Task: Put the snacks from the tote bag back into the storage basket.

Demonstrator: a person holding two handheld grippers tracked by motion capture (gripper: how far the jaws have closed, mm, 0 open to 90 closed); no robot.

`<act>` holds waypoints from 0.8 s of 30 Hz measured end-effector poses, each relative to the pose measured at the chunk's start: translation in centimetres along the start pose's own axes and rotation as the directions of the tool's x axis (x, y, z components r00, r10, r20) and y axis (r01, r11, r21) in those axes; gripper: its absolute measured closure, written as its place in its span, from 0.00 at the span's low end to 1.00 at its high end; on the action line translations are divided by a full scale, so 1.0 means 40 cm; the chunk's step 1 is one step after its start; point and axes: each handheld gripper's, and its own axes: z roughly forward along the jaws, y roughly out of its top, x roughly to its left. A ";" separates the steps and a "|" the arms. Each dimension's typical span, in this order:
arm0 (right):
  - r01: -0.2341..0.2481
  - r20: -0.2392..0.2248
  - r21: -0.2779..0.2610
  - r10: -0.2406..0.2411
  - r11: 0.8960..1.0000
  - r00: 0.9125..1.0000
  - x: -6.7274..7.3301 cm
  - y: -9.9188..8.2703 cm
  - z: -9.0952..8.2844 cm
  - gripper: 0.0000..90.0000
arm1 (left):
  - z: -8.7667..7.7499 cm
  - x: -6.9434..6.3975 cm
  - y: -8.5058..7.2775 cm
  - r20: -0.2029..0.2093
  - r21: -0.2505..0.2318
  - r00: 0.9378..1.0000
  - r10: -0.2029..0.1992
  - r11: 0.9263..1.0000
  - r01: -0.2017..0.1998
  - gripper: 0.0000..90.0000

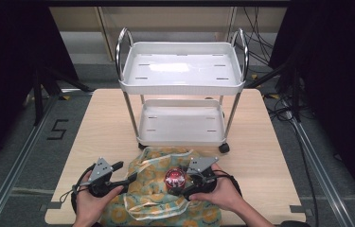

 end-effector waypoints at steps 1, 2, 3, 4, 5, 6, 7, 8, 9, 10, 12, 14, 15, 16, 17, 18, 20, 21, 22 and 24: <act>0.001 0.001 0.002 -0.001 1.000 1.000 -0.001 0.000 0.003 0.27 | 0.000 0.000 0.000 -0.002 0.001 1.000 0.001 1.000 -0.001 0.32; 0.002 -0.001 0.008 -0.002 1.000 1.000 -0.001 0.000 0.004 0.27 | 0.000 0.000 0.000 -0.002 0.001 1.000 0.001 1.000 -0.001 0.32; 0.001 -0.004 0.008 -0.001 1.000 1.000 -0.001 0.000 0.007 0.27 | 0.000 0.000 0.000 -0.001 0.000 1.000 0.000 1.000 0.000 0.32; 0.000 -0.001 0.007 0.000 1.000 1.000 -0.001 0.000 0.011 0.26 | 0.001 0.000 0.000 -0.001 0.000 1.000 0.000 1.000 0.000 0.32; 0.000 -0.001 0.007 0.000 1.000 1.000 -0.001 0.000 0.014 0.26 | 0.001 0.000 0.000 0.000 0.000 1.000 -0.001 1.000 0.001 0.32; 0.000 0.000 0.012 0.000 1.000 1.000 -0.001 0.000 0.016 0.26 | 0.001 0.000 0.000 0.000 0.000 1.000 -0.001 1.000 0.001 0.32; 0.001 0.002 0.012 -0.001 1.000 1.000 0.000 0.000 0.020 0.27 | 0.002 0.000 -0.001 0.005 -0.001 1.000 -0.001 1.000 0.001 0.32; 0.003 0.001 0.020 -0.003 1.000 1.000 0.000 -0.001 0.022 0.27 | 0.002 0.000 -0.001 0.005 0.000 1.000 -0.001 1.000 0.001 0.32; 0.004 0.006 0.015 -0.004 1.000 1.000 0.001 -0.002 0.026 0.27 | 0.001 0.000 -0.001 0.005 0.000 1.000 0.001 1.000 -0.001 0.32; 0.000 0.004 0.017 0.000 1.000 1.000 0.001 -0.003 0.027 0.27 | 0.001 0.000 -0.001 0.005 0.000 1.000 0.001 1.000 -0.001 0.32; -0.001 0.003 0.015 0.001 1.000 1.000 0.000 -0.005 0.028 0.27 | 0.002 0.000 -0.001 0.005 -0.001 1.000 -0.001 1.000 0.001 0.32; 0.000 0.003 0.011 -0.001 1.000 1.000 0.000 -0.006 0.028 0.28 | 0.002 0.001 -0.001 0.000 0.002 1.000 0.011 1.000 -0.011 0.32; 0.005 0.005 0.013 -0.005 1.000 1.000 0.000 -0.006 0.028 0.28 | 0.002 0.000 -0.001 0.000 0.003 1.000 0.000 1.000 0.000 0.32; 0.005 0.005 0.013 -0.005 1.000 1.000 0.000 -0.006 0.028 0.28 | 0.002 0.000 -0.001 0.000 0.003 1.000 0.000 1.000 0.000 0.32; 0.008 0.007 0.009 -0.008 1.000 1.000 0.004 -0.006 0.028 0.28 | 0.002 0.001 -0.001 0.006 0.001 1.000 0.009 1.000 -0.009 0.32; 0.015 0.015 0.009 -0.015 1.000 1.000 0.003 -0.005 0.026 0.29 | 0.002 0.000 -0.002 0.005 -0.001 1.000 -0.001 1.000 0.001 0.32; 0.023 0.016 0.009 -0.023 1.000 1.000 0.004 -0.005 0.026 0.29 | 0.001 0.002 -0.001 0.004 0.000 1.000 0.012 1.000 -0.012 0.32; 0.028 0.019 0.009 -0.028 1.000 0.999 0.005 -0.004 0.025 0.29 | 0.001 0.003 -0.002 0.004 0.000 1.000 0.012 1.000 -0.012 0.32; 0.031 0.022 0.011 -0.031 0.999 0.999 0.006 -0.004 0.025 0.29 | 0.001 0.002 -0.001 -0.002 0.002 1.000 0.012 1.000 -0.012 0.32; 0.038 0.022 0.014 -0.039 0.999 0.999 0.008 -0.003 0.025 0.29 | 0.001 0.002 -0.002 -0.003 0.000 1.000 -0.001 1.000 0.001 0.32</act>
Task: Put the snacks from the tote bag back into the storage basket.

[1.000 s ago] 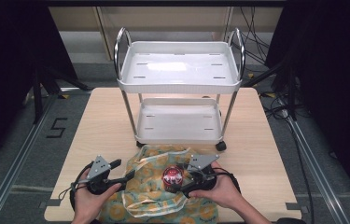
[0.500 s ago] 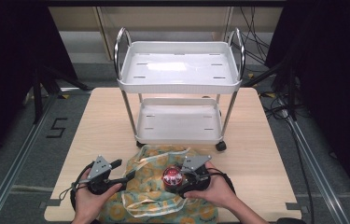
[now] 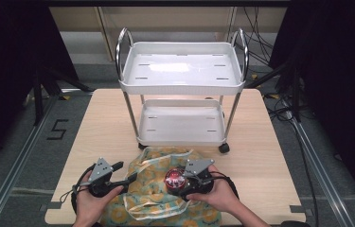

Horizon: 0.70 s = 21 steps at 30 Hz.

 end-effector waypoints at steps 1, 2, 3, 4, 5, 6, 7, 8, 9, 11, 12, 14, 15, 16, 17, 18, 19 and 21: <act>0.015 0.007 0.004 -0.015 1.000 1.000 -0.001 0.000 0.000 0.29 | 0.000 0.001 0.000 0.000 0.000 1.000 0.000 1.000 0.000 0.32; 0.007 -0.001 0.000 -0.007 1.000 1.000 0.002 0.001 0.000 0.29 | 0.000 0.001 0.000 -0.002 0.000 1.000 -0.001 1.000 0.001 0.32; 0.007 -0.001 0.001 -0.007 1.000 1.000 0.003 0.002 0.000 0.29 | 0.000 0.001 0.000 -0.001 -0.001 1.000 -0.002 1.000 0.002 0.32; 0.009 0.000 -0.001 -0.009 1.000 1.000 0.004 0.002 0.000 0.29 | 0.000 0.002 0.000 0.000 -0.002 1.000 -0.002 1.000 0.002 0.32; 0.010 0.001 -0.004 -0.010 1.000 1.000 0.005 0.003 -0.001 0.29 | 0.001 0.002 -0.001 0.001 -0.004 1.000 -0.002 1.000 0.002 0.32; 0.017 0.005 -0.004 -0.017 1.000 1.000 0.004 0.004 -0.002 0.29 | 0.000 0.002 -0.001 0.001 -0.004 1.000 -0.001 1.000 0.001 0.32; 0.011 0.002 -0.009 -0.011 1.000 1.000 0.005 0.006 -0.003 0.29 | -0.001 0.001 0.000 -0.001 0.000 1.000 0.000 1.000 0.000 0.32; 0.009 0.000 -0.014 -0.009 1.000 1.000 0.006 0.007 -0.004 0.29 | 0.000 0.002 0.000 0.004 -0.003 1.000 0.001 1.000 -0.001 0.32; 0.020 0.011 -0.012 -0.020 1.000 1.000 0.005 0.008 -0.005 0.29 | -0.001 0.002 0.000 0.003 -0.002 1.000 0.001 1.000 -0.001 0.32; 0.007 0.002 -0.026 -0.007 1.000 1.000 0.007 0.011 -0.008 0.29 | -0.001 0.001 0.000 0.001 -0.004 1.000 -0.001 1.000 0.001 0.32; 0.017 0.014 -0.028 -0.016 0.999 1.000 0.007 0.012 -0.009 0.29 | -0.001 0.001 0.000 0.000 -0.004 1.000 0.000 1.000 0.000 0.32; 0.013 0.013 -0.036 -0.013 0.999 1.000 0.008 0.014 -0.010 0.29 | -0.002 0.002 0.000 -0.001 -0.004 1.000 0.003 1.000 -0.003 0.32; 0.020 0.012 -0.037 -0.019 0.999 1.000 0.007 0.014 -0.011 0.29 | -0.003 0.004 0.001 0.001 -0.004 1.000 0.020 1.000 -0.020 0.32; 0.022 0.015 -0.037 -0.021 0.999 1.000 0.007 0.015 -0.012 0.29 | -0.004 0.004 0.002 -0.003 -0.006 1.000 0.019 1.000 -0.019 0.32; 0.019 0.015 -0.038 -0.018 0.999 1.000 0.007 0.016 -0.013 0.29 | -0.005 0.003 0.002 -0.007 -0.006 1.000 0.016 1.000 -0.017 0.32; 0.009 0.012 -0.044 -0.009 0.999 1.000 0.009 0.017 -0.014 0.29 | -0.004 0.002 0.001 -0.006 -0.014 1.000 0.009 1.000 -0.009 0.32; 0.013 0.015 -0.049 -0.012 0.999 1.000 0.008 0.018 -0.015 0.29 | -0.005 0.003 0.002 -0.004 -0.012 1.000 0.016 1.000 -0.017 0.32; 0.008 0.010 -0.052 -0.008 0.999 1.000 0.008 0.020 -0.017 0.29 | -0.005 0.004 0.002 -0.006 -0.011 1.000 0.017 1.000 -0.017 0.32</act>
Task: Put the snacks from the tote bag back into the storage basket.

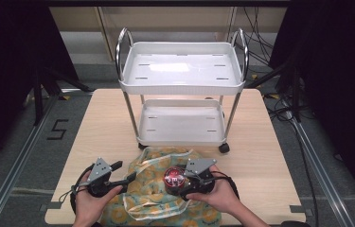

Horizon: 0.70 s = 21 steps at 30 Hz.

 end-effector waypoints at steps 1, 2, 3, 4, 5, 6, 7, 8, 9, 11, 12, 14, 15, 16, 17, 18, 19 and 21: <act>0.000 0.003 -0.004 0.000 1.000 1.000 0.000 0.001 -0.001 0.29 | 0.000 0.000 0.000 0.000 0.000 1.000 0.001 1.000 -0.001 0.32; -0.002 0.002 -0.006 0.002 1.000 1.000 -0.001 0.002 -0.002 0.29 | 0.000 0.000 0.000 -0.001 0.001 1.000 0.001 1.000 -0.001 0.32; -0.003 0.004 -0.009 0.003 1.000 1.000 -0.001 0.003 -0.002 0.29 | -0.001 0.000 0.000 -0.001 0.001 1.000 0.000 1.000 0.000 0.32; -0.002 0.005 -0.012 0.002 1.000 1.000 -0.001 0.004 -0.003 0.29 | -0.001 0.000 0.000 -0.001 0.001 1.000 0.000 1.000 0.000 0.32; -0.005 0.005 -0.014 0.005 1.000 1.000 0.000 0.004 -0.003 0.29 | -0.001 0.000 0.000 0.000 0.001 1.000 0.000 1.000 0.000 0.32; -0.001 0.006 -0.012 0.001 1.000 1.000 -0.001 0.005 -0.004 0.29 | 0.000 0.001 0.000 0.005 -0.004 1.000 0.000 1.000 0.000 0.32; 0.001 0.007 -0.010 -0.001 1.000 1.000 -0.001 0.005 -0.006 0.29 | 0.000 0.001 0.000 0.008 -0.006 1.000 0.000 1.000 0.000 0.32; 0.010 0.006 -0.011 -0.009 1.000 1.000 -0.002 0.006 -0.006 0.29 | 0.000 0.001 0.000 0.007 -0.003 1.000 0.000 1.000 0.000 0.32; 0.002 -0.004 -0.013 -0.002 1.000 1.000 -0.001 0.008 -0.007 0.29 | -0.001 0.000 0.000 0.005 -0.002 1.000 0.000 1.000 0.000 0.32; -0.002 0.006 -0.022 0.002 1.000 1.000 0.000 0.009 -0.008 0.29 | -0.001 0.000 0.000 0.005 -0.004 1.000 -0.001 1.000 0.001 0.32; -0.001 0.007 -0.023 0.001 1.000 1.000 0.000 0.010 -0.009 0.29 | -0.001 0.001 0.001 0.005 -0.004 1.000 0.000 1.000 0.000 0.32; 0.007 0.008 -0.022 -0.007 1.000 1.000 -0.002 0.011 -0.011 0.29 | -0.002 0.001 0.001 0.003 -0.004 1.000 0.000 1.000 0.000 0.32; -0.002 0.007 -0.028 0.002 1.000 1.000 0.000 0.013 -0.011 0.29 | -0.002 0.001 0.001 0.003 -0.005 1.000 0.000 1.000 0.000 0.32; -0.004 0.007 -0.031 0.005 1.000 1.000 0.000 0.014 -0.012 0.29 | -0.003 0.001 0.001 0.000 -0.005 1.000 0.000 1.000 0.000 0.32; -0.003 0.007 -0.027 0.003 1.000 1.000 0.000 0.015 -0.014 0.29 | -0.003 0.001 0.001 -0.002 -0.005 1.000 -0.001 1.000 0.001 0.32; -0.002 0.007 -0.029 0.002 1.000 1.000 0.000 0.016 -0.014 0.29 | -0.003 0.001 0.001 -0.003 -0.006 1.000 -0.002 1.000 0.002 0.32; 0.008 0.009 -0.031 -0.008 0.999 1.000 -0.001 0.016 -0.013 0.29 | -0.004 0.002 0.001 -0.004 -0.008 1.000 -0.002 1.000 0.002 0.32; 0.007 0.007 -0.032 -0.007 0.999 1.000 -0.001 0.017 -0.014 0.29 | -0.004 0.002 0.002 -0.005 -0.009 1.000 -0.003 1.000 0.003 0.32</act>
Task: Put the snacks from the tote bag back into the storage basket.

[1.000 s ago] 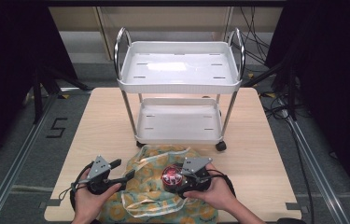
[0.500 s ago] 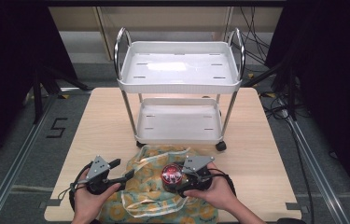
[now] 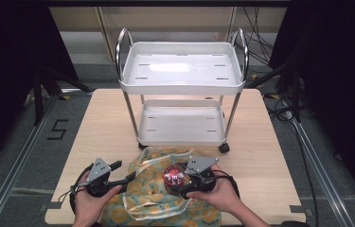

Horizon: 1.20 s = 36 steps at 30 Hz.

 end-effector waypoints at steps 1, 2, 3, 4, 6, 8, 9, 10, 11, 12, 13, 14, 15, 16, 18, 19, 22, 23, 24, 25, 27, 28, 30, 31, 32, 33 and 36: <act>0.000 0.002 -0.002 0.000 1.000 1.000 0.000 0.000 0.000 0.29 | 0.000 0.000 0.000 -0.001 0.000 1.000 0.000 1.000 0.000 0.32; -0.005 0.003 -0.003 0.005 1.000 1.000 0.001 0.001 -0.001 0.29 | 0.000 0.000 0.000 -0.001 0.001 1.000 0.001 1.000 -0.001 0.32; 0.000 0.000 0.007 0.000 1.000 1.000 -0.002 0.003 -0.004 0.29 | 0.000 0.000 0.000 -0.001 0.001 1.000 0.001 1.000 -0.001 0.32; 0.004 0.000 -0.003 -0.004 1.000 1.000 -0.001 0.003 -0.002 0.29 | 0.000 0.000 0.000 -0.001 0.001 1.000 0.001 1.000 -0.001 0.32; -0.006 0.005 -0.003 0.006 1.000 1.000 -0.001 0.004 -0.004 0.29 | 0.000 -0.001 0.000 0.000 0.001 1.000 0.001 1.000 -0.001 0.32; -0.003 0.009 -0.006 0.003 1.000 1.000 -0.002 0.005 -0.005 0.29 | 0.000 -0.001 0.000 0.000 0.001 1.000 0.001 1.000 -0.001 0.32; -0.004 0.010 -0.007 0.004 1.000 1.000 -0.002 0.006 -0.005 0.29 | 0.000 -0.001 0.000 0.000 0.001 1.000 0.001 1.000 -0.001 0.32; -0.007 0.009 -0.010 0.007 1.000 1.000 -0.002 0.006 -0.005 0.29 | 0.000 -0.001 0.000 0.000 0.001 1.000 0.001 1.000 -0.001 0.32; -0.007 0.010 -0.011 0.008 1.000 1.000 -0.002 0.006 -0.006 0.29 | 0.000 0.000 0.000 -0.001 0.002 1.000 0.002 1.000 -0.002 0.32; -0.006 0.007 -0.014 0.006 1.000 1.000 -0.002 0.007 -0.005 0.29 | 0.000 0.000 0.000 -0.001 0.001 1.000 0.000 1.000 0.000 0.32; -0.007 0.007 -0.015 0.007 1.000 1.000 -0.002 0.008 -0.006 0.29 | 0.000 0.000 0.000 -0.001 0.000 1.000 0.001 1.000 -0.001 0.32; -0.007 0.008 -0.016 0.007 1.000 1.000 -0.002 0.009 -0.006 0.29 | 0.000 -0.001 0.000 -0.002 0.001 1.000 0.001 1.000 -0.001 0.32; -0.001 0.007 -0.011 0.001 1.000 1.000 -0.003 0.010 -0.008 0.29 | 0.000 -0.001 0.000 -0.002 0.000 1.000 0.001 1.000 -0.001 0.32; -0.009 0.007 -0.014 0.009 1.000 1.000 -0.002 0.011 -0.009 0.29 | 0.000 -0.001 0.000 -0.002 0.000 1.000 0.002 1.000 -0.002 0.32; -0.004 0.008 -0.020 0.004 1.000 1.000 -0.003 0.012 -0.009 0.29 | 0.000 -0.001 0.000 -0.002 -0.001 1.000 0.001 1.000 -0.001 0.32; -0.004 0.006 -0.015 0.004 1.000 1.000 -0.003 0.013 -0.011 0.29 | 0.000 -0.001 0.000 -0.002 0.000 1.000 0.002 1.000 -0.002 0.32; -0.006 0.010 -0.022 0.006 1.000 1.000 -0.003 0.015 -0.010 0.29 | 0.000 0.000 0.000 -0.002 0.001 1.000 0.002 1.000 -0.002 0.32; -0.011 0.011 -0.026 0.011 1.000 1.000 -0.003 0.016 -0.011 0.29 | 0.000 0.000 0.000 -0.002 0.001 1.000 0.002 1.000 -0.002 0.32; -0.007 0.009 -0.027 0.008 1.000 1.000 -0.004 0.017 -0.011 0.29 | 0.000 0.000 0.000 -0.002 0.000 1.000 0.002 1.000 -0.002 0.32; -0.006 0.009 -0.027 0.006 1.000 1.000 -0.004 0.018 -0.011 0.29 | 0.000 0.000 0.000 -0.002 0.000 1.000 0.002 1.000 -0.002 0.32; -0.006 0.010 -0.027 0.007 1.000 1.000 -0.006 0.019 -0.013 0.29 | 0.000 -0.001 0.000 -0.003 -0.001 1.000 0.001 1.000 -0.001 0.32; -0.008 0.015 -0.034 0.008 0.999 1.000 -0.006 0.020 -0.012 0.29 | 0.000 -0.001 0.000 -0.003 -0.001 1.000 0.001 1.000 -0.001 0.32; -0.014 0.015 -0.035 0.015 0.999 1.000 -0.006 0.022 -0.013 0.29 | -0.001 0.000 0.000 -0.003 0.000 1.000 0.002 1.000 -0.002 0.32; -0.014 0.014 -0.039 0.014 0.999 1.000 -0.006 0.023 -0.013 0.29 | -0.001 0.000 0.000 -0.003 -0.001 1.000 0.001 1.000 -0.001 0.32; -0.011 0.008 -0.031 0.011 0.999 1.000 -0.007 0.025 -0.015 0.29 | -0.001 0.000 0.000 -0.004 -0.001 1.000 0.001 1.000 -0.001 0.32; -0.021 0.018 -0.034 0.022 0.999 1.000 -0.006 0.025 -0.015 0.29 | -0.001 0.000 0.000 -0.004 -0.001 1.000 0.001 1.000 -0.001 0.32; -0.009 0.018 -0.037 0.010 0.999 1.000 -0.007 0.027 -0.014 0.29 | 0.000 -0.001 0.000 -0.001 -0.010 1.000 -0.008 1.000 0.008 0.32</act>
